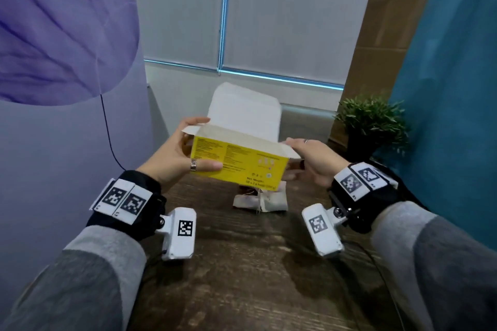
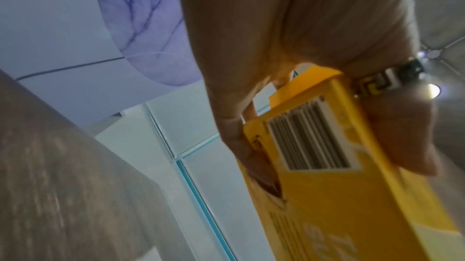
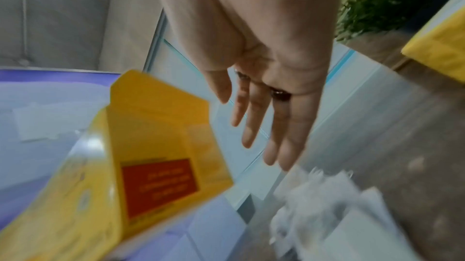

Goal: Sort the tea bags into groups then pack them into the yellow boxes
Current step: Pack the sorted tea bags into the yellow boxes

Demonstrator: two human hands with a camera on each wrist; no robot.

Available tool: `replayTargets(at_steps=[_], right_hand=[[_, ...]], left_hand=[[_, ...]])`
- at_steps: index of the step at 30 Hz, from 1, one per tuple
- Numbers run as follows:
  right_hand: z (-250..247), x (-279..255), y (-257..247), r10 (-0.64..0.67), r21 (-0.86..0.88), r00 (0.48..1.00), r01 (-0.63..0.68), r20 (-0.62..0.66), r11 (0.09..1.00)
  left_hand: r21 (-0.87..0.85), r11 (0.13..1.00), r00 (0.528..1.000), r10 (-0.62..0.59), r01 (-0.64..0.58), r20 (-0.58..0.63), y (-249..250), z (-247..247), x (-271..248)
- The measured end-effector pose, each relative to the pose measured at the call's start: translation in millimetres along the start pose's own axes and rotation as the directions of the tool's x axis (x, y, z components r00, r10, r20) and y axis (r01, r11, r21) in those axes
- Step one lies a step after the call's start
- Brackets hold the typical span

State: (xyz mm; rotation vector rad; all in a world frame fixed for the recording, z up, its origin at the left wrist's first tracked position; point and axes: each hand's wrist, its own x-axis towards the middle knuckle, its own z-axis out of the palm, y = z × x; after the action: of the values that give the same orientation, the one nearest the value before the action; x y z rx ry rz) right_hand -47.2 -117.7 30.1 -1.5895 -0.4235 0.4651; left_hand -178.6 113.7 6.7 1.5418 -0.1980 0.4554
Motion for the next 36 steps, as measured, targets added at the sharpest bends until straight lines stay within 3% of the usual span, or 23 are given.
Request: replayTargets(at_steps=[2, 4, 7, 12, 16, 19, 22, 27, 29, 32, 34, 36], right_hand=[[-11, 12, -1, 0.040, -0.191, 0.995, -0.056, -0.089, 0.980], [-20, 20, 3, 0.097, -0.432, 0.985, -0.151, -0.143, 0.889], [-23, 24, 17, 0.227, -0.636, 0.969, -0.233, -0.092, 0.736], [-16, 29, 34, 0.255, -0.778, 0.966, -0.133, 0.036, 0.614], [-14, 34, 47, 0.163, -0.832, 0.986, -0.059, 0.038, 0.552], [-13, 31, 48, 0.170, -0.765, 0.985, -0.098, 0.015, 0.637], [-16, 22, 46, 0.196, -0.757, 0.979, -0.091, 0.050, 0.648], [-30, 0, 44, 0.046, -0.683, 0.997, 0.013, 0.069, 0.730], [-36, -9, 45, 0.001, -0.555, 1.000, 0.012, 0.023, 0.832], [-40, -18, 46, 0.042, -0.235, 0.999, -0.049, -0.033, 0.971], [-40, -19, 44, 0.078, -0.131, 0.995, -0.086, -0.066, 0.988], [-39, -17, 42, 0.053, -0.155, 0.995, -0.066, -0.090, 0.986]], left_hand=[[0.015, 0.999, 0.997, 0.033, -0.032, -0.067, -2, -13, 3], [0.087, 0.995, 0.994, 0.053, -0.044, -0.095, -2, -21, 4], [0.147, 0.985, 0.991, 0.103, -0.090, -0.082, -5, -25, 4], [0.218, 0.970, 0.992, 0.119, -0.105, -0.050, -4, -23, 4], [0.209, 0.977, 0.997, 0.058, -0.045, -0.057, -3, -21, 2], [0.227, 0.974, 0.997, 0.013, 0.004, -0.075, -5, -23, 0], [0.235, 0.971, 0.996, -0.012, 0.033, -0.090, -6, -23, -2], [0.248, 0.968, 0.997, -0.017, 0.036, -0.078, -4, -20, -2], [0.248, 0.968, 0.998, -0.021, 0.036, -0.063, -3, -18, -2], [0.232, 0.972, 0.998, -0.036, 0.048, -0.054, -3, -17, -2], [0.235, 0.971, 0.998, -0.034, 0.046, -0.055, -3, -17, -2], [0.234, 0.971, 0.999, -0.027, 0.037, -0.047, -3, -18, -2]])
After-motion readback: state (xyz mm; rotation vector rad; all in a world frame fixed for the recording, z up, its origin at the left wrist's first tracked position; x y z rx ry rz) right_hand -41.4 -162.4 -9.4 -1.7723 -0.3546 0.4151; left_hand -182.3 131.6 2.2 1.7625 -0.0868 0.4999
